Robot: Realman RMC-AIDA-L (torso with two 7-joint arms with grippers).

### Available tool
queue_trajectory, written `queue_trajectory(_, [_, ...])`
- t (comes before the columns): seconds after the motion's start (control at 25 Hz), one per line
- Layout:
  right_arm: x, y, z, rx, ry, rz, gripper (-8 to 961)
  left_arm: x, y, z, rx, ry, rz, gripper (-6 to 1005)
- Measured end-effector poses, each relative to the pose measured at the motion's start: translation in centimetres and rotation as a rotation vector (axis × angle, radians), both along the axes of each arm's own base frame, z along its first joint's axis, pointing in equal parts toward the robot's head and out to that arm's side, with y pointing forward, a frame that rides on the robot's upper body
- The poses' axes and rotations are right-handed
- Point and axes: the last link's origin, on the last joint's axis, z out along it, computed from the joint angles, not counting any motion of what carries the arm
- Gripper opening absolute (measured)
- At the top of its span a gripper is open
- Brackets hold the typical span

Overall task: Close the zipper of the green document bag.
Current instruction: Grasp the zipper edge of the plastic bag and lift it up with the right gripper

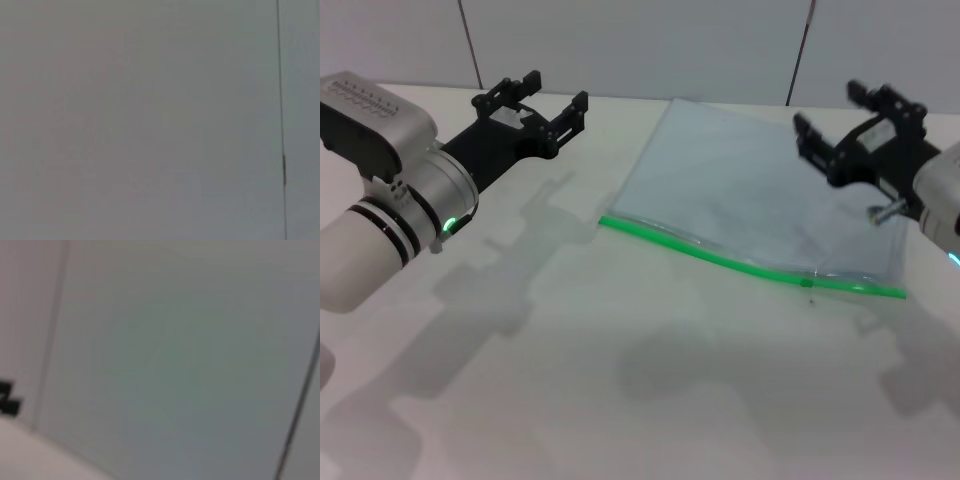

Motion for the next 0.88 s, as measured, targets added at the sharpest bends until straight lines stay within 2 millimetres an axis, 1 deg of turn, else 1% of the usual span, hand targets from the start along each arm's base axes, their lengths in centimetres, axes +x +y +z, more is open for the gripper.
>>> queue_trajectory(0.12, [0.1,-0.9,0.4,-0.101,-0.073,0.003,663,-0.3,0.0,0.0,0.000,0.010,0.013,704])
queue_trajectory(0.24, [0.5,-2.0,0.6,-0.146,-0.142,0.012,660,-0.5,0.0,0.0,0.001,0.020,0.022,704])
queue_trajectory(0.36, [1.2,-3.1,0.7,-0.142,-0.230,0.034,658,-0.7,0.0,0.1,0.002,0.023,0.030,704])
queue_trajectory(0.48, [1.6,-4.2,0.2,-0.153,-0.337,0.060,641,-1.2,-0.2,0.2,0.006,0.024,0.042,704])
queue_trajectory(0.72, [2.9,-5.5,-0.7,-0.162,-0.526,0.072,613,-1.9,-0.4,0.4,0.011,0.027,0.066,703])
queue_trajectory(0.88, [3.8,-5.9,-0.8,-0.177,-0.614,0.046,614,-2.2,-0.5,0.6,0.019,0.022,0.080,703])
